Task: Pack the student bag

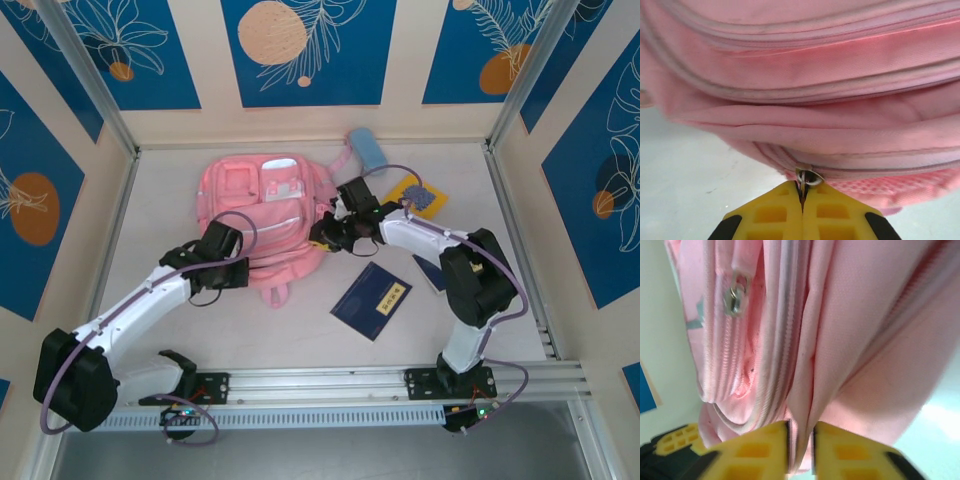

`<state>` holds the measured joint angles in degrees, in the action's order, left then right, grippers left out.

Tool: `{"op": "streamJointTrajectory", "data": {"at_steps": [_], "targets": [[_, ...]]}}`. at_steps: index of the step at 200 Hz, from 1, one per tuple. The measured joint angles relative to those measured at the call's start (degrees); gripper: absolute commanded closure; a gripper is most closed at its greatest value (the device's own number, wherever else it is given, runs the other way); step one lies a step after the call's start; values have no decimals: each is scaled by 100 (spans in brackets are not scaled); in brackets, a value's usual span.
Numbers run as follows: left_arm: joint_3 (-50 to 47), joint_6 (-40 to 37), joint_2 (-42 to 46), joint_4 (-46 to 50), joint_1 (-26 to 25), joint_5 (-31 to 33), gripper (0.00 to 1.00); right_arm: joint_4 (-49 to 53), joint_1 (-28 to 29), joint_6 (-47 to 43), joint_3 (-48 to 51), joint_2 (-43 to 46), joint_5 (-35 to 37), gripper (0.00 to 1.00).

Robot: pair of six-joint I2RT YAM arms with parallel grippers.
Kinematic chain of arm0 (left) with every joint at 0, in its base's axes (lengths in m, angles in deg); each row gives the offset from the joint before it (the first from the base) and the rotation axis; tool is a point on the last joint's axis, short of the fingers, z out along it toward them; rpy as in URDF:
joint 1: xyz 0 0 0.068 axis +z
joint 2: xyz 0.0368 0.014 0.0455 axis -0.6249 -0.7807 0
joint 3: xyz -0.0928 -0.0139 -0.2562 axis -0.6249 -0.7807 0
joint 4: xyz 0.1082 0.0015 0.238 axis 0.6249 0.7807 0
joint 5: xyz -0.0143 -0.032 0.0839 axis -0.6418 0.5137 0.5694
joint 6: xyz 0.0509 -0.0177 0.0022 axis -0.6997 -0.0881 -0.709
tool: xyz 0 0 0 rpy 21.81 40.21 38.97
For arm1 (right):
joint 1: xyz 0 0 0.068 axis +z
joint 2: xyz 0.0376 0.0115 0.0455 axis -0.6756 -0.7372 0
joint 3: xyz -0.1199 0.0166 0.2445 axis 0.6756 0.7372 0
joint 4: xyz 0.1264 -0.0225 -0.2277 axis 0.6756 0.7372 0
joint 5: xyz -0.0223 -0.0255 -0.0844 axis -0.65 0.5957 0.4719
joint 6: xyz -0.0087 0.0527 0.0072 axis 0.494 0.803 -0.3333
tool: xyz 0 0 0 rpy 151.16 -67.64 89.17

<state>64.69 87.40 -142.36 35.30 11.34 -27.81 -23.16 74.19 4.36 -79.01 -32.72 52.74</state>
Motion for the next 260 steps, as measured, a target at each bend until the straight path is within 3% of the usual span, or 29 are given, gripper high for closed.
{"op": "streamJointTrajectory", "data": {"at_steps": [25,57,121,200,221,260], "targets": [[-35,-225,52,-249,-92,-431,100,297,-111,33,55,463,299,48],[-57,-264,96,-654,-442,-929,100,673,-116,393,96,1064,671,44],[-61,-243,-323,-1261,-1095,-1268,100,632,470,1633,560,1250,691,42],[107,-249,-852,-1290,-1294,-1244,100,289,748,2855,739,632,424,42],[107,-249,-909,-1248,-1298,-1237,100,181,789,3032,750,487,374,46],[107,-247,-922,-1180,-1307,-1060,100,63,796,3185,745,170,278,67]]}}
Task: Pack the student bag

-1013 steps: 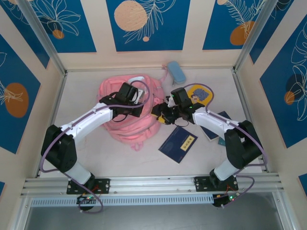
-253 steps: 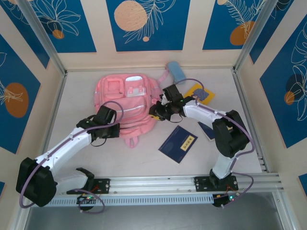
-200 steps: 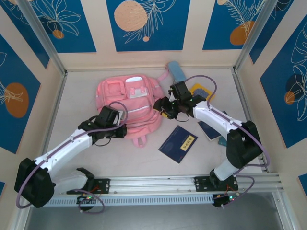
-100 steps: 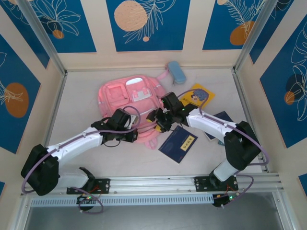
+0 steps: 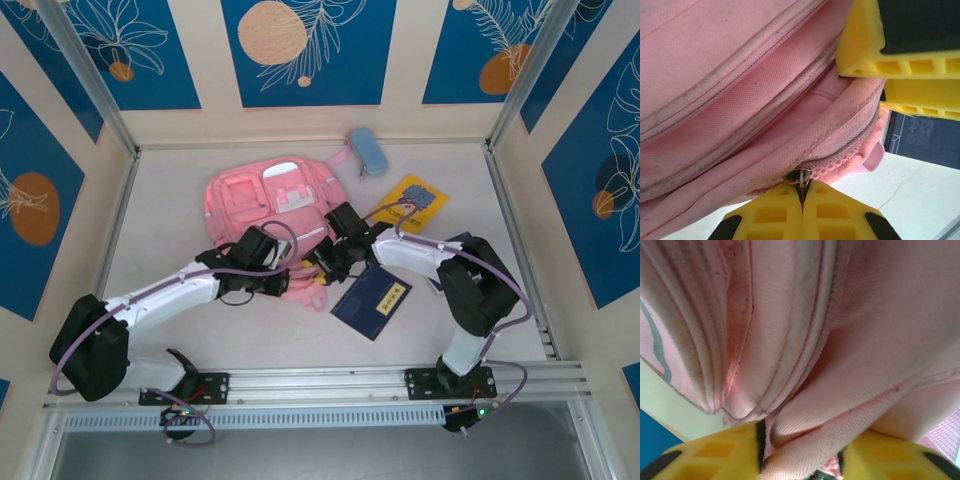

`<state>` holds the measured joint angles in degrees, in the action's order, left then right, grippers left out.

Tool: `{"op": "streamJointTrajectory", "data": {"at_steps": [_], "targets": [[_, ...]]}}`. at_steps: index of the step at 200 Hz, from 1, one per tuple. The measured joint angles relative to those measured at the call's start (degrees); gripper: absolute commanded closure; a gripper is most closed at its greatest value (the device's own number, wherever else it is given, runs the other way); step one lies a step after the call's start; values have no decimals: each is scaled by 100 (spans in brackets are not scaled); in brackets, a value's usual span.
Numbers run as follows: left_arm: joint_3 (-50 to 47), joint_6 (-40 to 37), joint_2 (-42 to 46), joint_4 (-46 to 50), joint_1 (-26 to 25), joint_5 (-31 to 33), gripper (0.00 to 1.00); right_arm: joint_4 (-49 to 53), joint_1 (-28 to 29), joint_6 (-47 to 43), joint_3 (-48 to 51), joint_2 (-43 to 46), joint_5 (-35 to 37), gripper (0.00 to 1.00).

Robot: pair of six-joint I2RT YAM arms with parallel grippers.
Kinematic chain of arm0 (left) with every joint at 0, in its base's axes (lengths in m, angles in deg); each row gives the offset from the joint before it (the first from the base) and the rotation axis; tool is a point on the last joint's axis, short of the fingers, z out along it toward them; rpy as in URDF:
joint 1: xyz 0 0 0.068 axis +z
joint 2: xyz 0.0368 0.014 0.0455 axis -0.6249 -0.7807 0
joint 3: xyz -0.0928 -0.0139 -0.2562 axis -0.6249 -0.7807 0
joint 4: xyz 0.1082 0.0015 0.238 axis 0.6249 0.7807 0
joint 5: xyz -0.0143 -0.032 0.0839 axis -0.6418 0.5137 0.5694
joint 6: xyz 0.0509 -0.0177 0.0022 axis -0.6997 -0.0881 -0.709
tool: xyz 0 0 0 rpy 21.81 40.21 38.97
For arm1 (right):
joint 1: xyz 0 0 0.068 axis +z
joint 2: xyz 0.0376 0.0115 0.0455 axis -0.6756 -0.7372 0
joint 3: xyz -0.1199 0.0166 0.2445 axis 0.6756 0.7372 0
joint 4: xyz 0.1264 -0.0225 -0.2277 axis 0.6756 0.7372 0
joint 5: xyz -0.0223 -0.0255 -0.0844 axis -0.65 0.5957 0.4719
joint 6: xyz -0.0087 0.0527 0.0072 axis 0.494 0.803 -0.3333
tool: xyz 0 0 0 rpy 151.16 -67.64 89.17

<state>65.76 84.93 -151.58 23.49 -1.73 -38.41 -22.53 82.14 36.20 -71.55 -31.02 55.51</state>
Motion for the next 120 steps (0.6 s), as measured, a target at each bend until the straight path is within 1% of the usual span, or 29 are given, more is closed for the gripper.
{"op": "streamJointTrajectory", "data": {"at_steps": [17,67,76,100,120], "targets": [[4,2,0,96,-15,173,100,11,0,22,0,-9,15,74],[79,4,7,776,-44,973,100,146,15,-70,2,-7,236,82],[79,0,7,894,-37,1108,100,166,15,-90,4,-4,271,85],[79,2,39,1163,7,1427,100,199,15,-109,4,-4,334,86],[72,-15,125,1300,160,1567,100,216,17,-142,4,4,387,87]]}}
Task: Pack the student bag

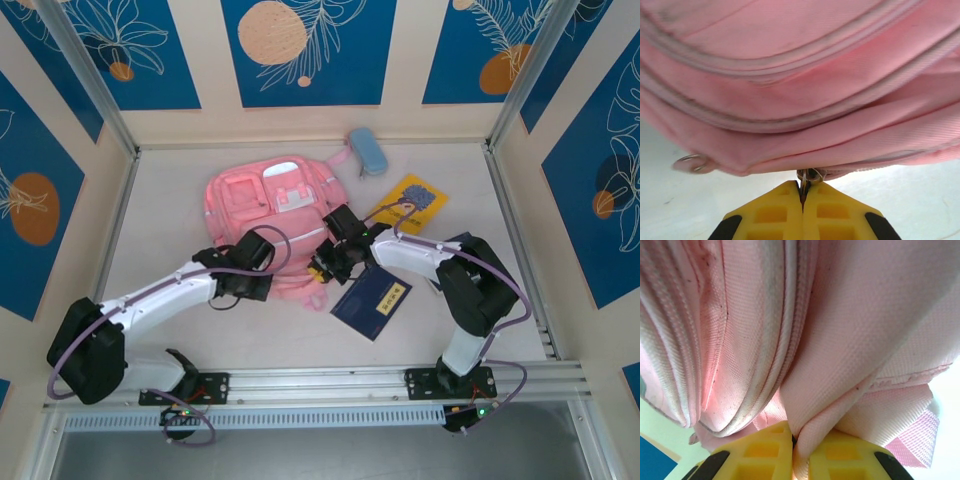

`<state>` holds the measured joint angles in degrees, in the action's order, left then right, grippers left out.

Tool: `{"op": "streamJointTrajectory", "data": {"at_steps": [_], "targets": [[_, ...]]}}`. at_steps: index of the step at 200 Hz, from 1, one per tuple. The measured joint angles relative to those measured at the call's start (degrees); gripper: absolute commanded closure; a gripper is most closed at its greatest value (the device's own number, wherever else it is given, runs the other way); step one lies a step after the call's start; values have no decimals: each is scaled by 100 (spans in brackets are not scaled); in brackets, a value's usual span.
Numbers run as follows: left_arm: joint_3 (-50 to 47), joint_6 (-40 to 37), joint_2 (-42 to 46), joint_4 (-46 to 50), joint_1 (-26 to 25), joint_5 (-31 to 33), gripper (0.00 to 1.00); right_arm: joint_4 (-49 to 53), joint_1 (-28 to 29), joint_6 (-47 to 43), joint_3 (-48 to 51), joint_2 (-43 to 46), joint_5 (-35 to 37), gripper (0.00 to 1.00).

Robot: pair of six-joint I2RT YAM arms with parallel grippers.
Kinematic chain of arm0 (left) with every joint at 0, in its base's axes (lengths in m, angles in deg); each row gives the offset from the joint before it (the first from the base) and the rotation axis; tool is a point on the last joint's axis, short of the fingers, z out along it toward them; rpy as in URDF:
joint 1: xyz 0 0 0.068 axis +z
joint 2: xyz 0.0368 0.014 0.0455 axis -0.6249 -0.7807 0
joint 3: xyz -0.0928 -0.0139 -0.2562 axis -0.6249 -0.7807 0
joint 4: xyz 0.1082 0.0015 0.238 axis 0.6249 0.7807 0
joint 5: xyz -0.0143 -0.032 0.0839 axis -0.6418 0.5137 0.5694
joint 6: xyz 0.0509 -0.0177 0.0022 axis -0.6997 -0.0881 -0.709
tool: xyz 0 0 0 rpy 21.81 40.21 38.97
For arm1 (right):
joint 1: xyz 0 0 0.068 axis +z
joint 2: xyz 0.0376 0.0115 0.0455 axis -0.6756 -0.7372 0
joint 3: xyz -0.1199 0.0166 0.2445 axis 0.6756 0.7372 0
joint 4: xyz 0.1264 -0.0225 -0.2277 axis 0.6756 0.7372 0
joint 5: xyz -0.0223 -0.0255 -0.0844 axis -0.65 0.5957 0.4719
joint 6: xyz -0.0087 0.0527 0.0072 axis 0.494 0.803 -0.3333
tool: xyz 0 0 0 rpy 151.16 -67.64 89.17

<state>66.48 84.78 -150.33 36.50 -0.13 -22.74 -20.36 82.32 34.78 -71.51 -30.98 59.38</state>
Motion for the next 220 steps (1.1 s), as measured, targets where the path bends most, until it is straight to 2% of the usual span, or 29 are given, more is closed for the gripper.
{"op": "streamJointTrajectory", "data": {"at_steps": [87,170,182,203,220], "targets": [[-85,-131,181,-199,1484,-57,100,87,-9,-109,72,308,411,87],[-105,-337,-328,-1021,2173,-229,100,35,-48,-238,81,310,691,86],[-105,-422,-389,-1121,2225,-297,100,35,-57,-289,81,319,732,81],[-105,-603,-433,-1270,2297,-457,100,133,-92,-472,81,409,826,62],[-105,-682,-413,-1397,2369,-634,100,282,-173,-704,83,542,844,53]]}}
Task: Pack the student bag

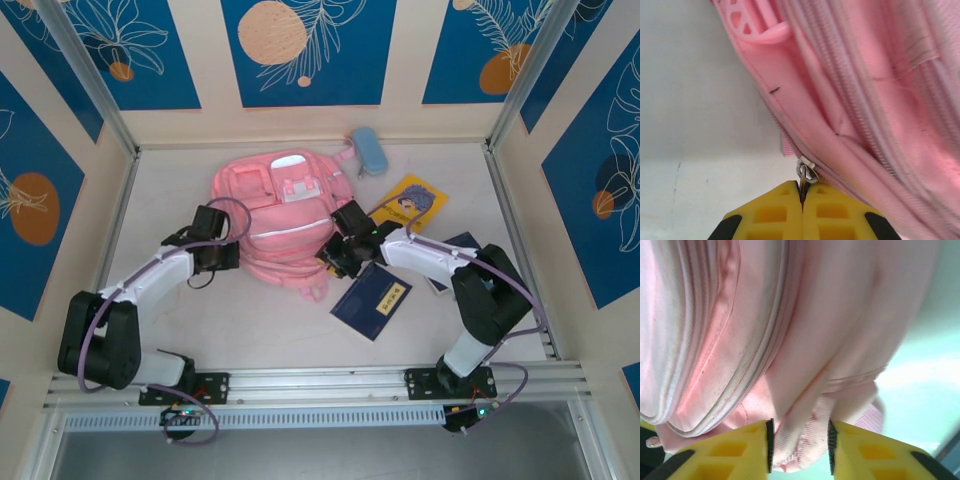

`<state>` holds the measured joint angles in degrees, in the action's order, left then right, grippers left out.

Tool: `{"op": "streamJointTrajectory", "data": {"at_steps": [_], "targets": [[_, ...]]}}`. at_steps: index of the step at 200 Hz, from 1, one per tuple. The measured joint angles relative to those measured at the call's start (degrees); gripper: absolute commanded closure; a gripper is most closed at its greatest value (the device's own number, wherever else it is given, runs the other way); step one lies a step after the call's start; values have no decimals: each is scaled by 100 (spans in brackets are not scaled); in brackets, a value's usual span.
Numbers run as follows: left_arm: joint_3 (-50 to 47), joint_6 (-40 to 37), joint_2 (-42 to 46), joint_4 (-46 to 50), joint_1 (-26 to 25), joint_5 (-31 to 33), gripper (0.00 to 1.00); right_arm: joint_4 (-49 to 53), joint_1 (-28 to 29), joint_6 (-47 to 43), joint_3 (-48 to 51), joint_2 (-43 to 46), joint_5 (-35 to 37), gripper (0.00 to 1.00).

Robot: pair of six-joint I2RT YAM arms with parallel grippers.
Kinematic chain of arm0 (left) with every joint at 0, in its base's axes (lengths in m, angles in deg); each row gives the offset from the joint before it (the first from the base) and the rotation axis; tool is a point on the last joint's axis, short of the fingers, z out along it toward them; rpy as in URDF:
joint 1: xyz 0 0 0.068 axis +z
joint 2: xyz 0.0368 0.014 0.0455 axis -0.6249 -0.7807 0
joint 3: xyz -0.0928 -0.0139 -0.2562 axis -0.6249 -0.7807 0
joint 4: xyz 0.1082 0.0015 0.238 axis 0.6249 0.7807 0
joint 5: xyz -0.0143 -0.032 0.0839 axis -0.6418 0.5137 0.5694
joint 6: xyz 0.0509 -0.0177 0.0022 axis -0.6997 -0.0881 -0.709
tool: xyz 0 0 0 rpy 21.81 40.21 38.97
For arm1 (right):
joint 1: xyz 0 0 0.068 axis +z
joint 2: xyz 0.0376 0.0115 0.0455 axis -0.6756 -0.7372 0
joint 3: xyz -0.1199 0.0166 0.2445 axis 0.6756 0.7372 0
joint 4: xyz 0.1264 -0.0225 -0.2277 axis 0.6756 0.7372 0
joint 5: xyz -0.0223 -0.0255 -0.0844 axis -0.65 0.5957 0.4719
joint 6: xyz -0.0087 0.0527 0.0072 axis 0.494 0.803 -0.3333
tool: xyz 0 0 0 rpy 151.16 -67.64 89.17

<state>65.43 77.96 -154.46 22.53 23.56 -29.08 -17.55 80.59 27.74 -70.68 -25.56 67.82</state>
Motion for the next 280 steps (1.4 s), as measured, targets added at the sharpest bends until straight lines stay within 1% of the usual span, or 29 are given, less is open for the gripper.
{"op": "streamJointTrajectory", "data": {"at_steps": [31,61,84,119,163,188,210,223,243,280], "targets": [[-26,-26,243,-55,-146,-271,100,151,-59,-184,-7,437,9,45],[-127,-22,601,-33,-568,-457,100,245,-59,-168,-181,671,24,44],[-160,-17,758,15,-848,-636,100,254,-59,-2,-481,468,-70,45],[-175,-20,772,33,-1176,-699,100,173,-55,295,-693,-61,-267,49],[-192,-24,774,35,-1287,-706,100,173,-55,518,-737,-286,-304,53],[-192,-42,772,35,-1318,-704,100,146,-57,557,-872,-444,-306,62],[-192,-92,772,81,-1320,-649,100,142,-61,560,-960,-590,-304,65],[-192,-149,772,118,-1327,-577,100,153,-63,551,-1012,-660,-299,72],[-192,-199,772,166,-1331,-490,100,155,-83,529,-1047,-719,-299,88],[-160,-63,732,341,-1318,-155,100,291,-48,208,-1167,-702,-39,99]]}}
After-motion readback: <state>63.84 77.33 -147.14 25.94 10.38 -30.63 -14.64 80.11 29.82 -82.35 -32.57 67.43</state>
